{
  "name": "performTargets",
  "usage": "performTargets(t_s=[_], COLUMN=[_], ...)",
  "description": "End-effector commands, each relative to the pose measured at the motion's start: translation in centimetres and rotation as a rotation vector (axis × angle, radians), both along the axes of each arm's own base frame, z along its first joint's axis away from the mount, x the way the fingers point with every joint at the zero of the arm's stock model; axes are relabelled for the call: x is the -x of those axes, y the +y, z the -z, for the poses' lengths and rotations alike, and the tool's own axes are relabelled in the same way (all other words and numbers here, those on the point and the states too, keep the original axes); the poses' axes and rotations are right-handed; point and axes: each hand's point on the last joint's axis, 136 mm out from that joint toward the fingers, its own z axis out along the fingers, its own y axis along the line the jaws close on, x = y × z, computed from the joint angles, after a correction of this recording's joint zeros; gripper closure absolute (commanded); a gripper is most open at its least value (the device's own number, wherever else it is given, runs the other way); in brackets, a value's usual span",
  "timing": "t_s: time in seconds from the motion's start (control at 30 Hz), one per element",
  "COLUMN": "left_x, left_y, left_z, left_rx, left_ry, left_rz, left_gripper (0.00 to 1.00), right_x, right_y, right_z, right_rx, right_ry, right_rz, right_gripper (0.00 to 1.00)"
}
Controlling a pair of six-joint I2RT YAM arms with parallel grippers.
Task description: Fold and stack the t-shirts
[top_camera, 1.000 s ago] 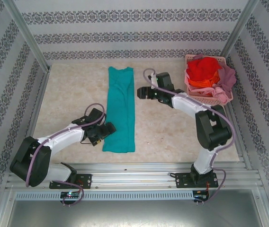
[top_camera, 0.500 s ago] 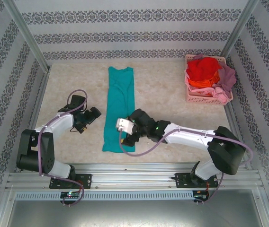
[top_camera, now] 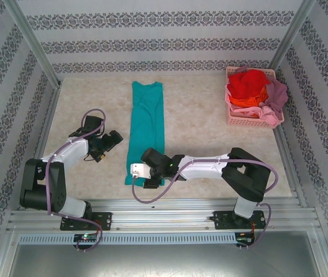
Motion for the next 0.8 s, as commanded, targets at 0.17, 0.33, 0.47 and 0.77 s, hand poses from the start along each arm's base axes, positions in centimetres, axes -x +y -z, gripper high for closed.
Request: performTargets(t_s=[0.17,0.33,0.47,0.77], left_x=[0.6,0.6,0.6,0.5], left_y=[0.5,0.6,0.6,0.4], left_z=[0.3,0.5,0.5,0.8], left_rx=[-0.008,-0.011,-0.011,-0.001], left_ry=[0.001,0.005,0.006,0.004], left_rz=[0.007,0.009,0.012,0.010], left_gripper=[0.00,0.00,0.00,0.00], right_x=[0.7,1.0,1.6,2.2], right_y=[0.6,0.1,-0.1,1.3], right_z=[1.9,3.6,3.3,-0.6], right_rx=[0.064,0.109,0.102,-0.032], right_ry=[0.012,0.038,0.070,0.118], right_rz=[-0.035,-0.035,-0.037,-0.046], right_gripper=[0.34,0.35,0.34,0.34])
